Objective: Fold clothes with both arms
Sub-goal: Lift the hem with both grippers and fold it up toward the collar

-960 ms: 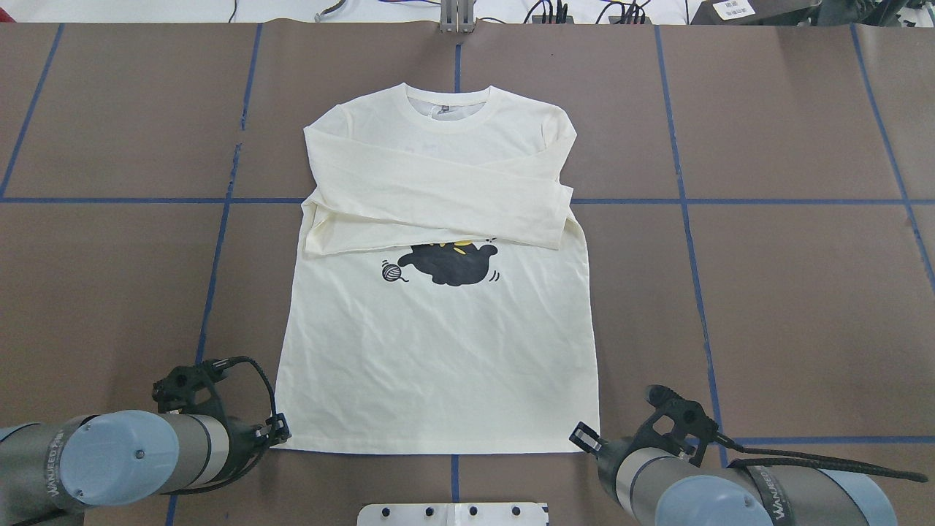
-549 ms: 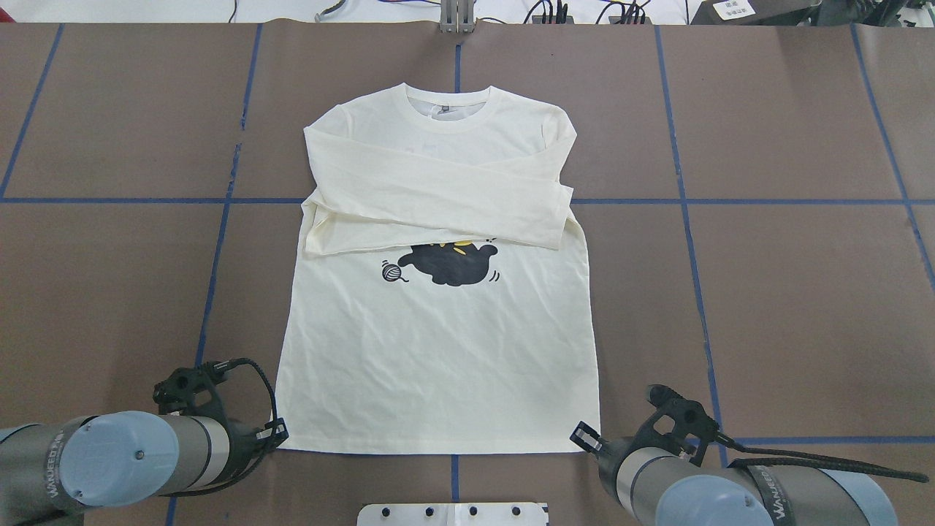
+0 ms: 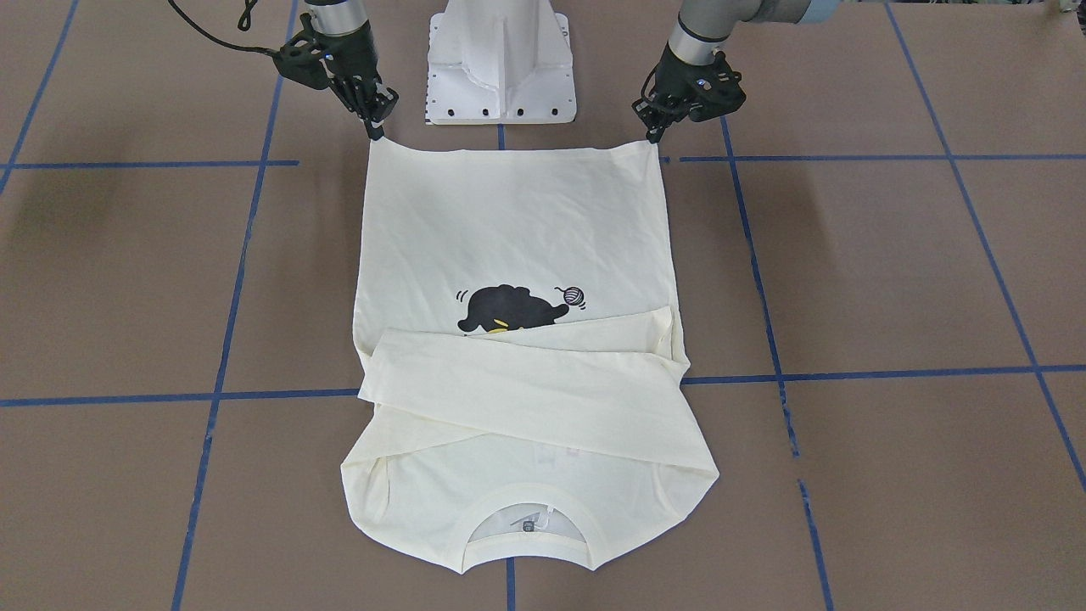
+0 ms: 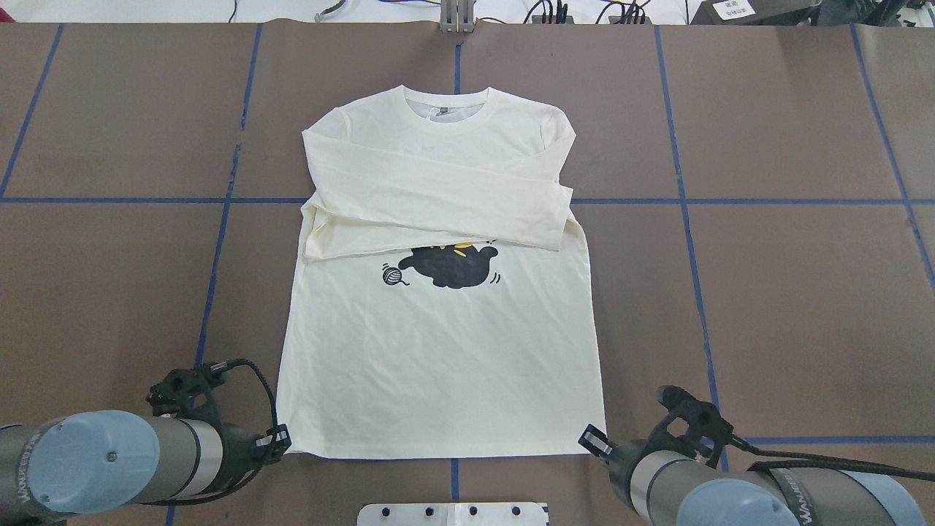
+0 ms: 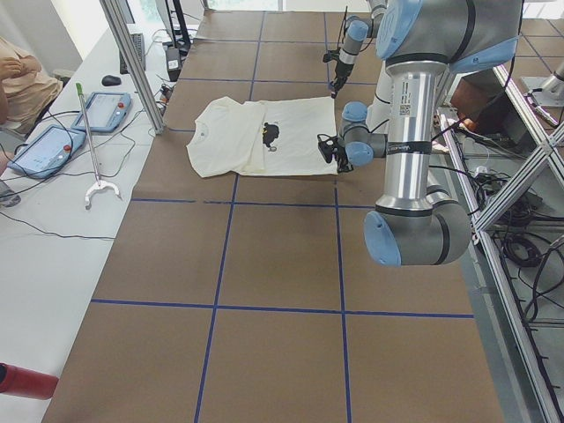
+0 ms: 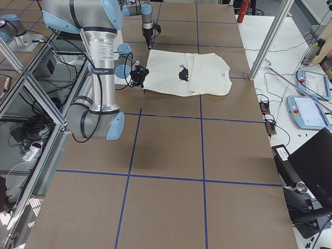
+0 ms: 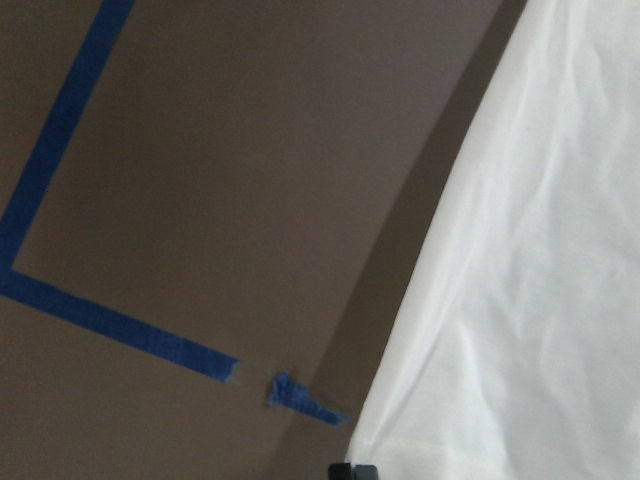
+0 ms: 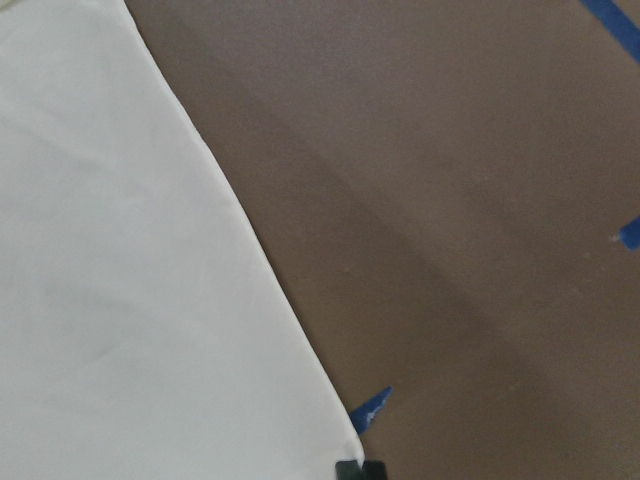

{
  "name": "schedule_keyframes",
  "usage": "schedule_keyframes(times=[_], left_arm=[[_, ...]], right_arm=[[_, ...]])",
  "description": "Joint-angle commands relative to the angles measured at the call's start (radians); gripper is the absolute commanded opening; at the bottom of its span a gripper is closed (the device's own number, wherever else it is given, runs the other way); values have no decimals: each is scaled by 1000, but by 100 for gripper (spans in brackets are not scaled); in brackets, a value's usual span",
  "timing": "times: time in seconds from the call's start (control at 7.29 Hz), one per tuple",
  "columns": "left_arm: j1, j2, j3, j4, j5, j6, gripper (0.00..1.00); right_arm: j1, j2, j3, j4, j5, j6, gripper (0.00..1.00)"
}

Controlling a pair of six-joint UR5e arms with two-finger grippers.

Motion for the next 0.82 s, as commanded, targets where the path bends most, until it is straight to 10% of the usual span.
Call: schedule_keyframes(times=[0.0, 0.69], left_arm=[[35, 2, -116, 31, -26, -58, 0], [-123, -62, -204, 126, -32, 129, 0]], right_arm=[[-46, -81, 83, -3, 4, 3, 0], [210, -34, 117, -5, 126, -146, 0]])
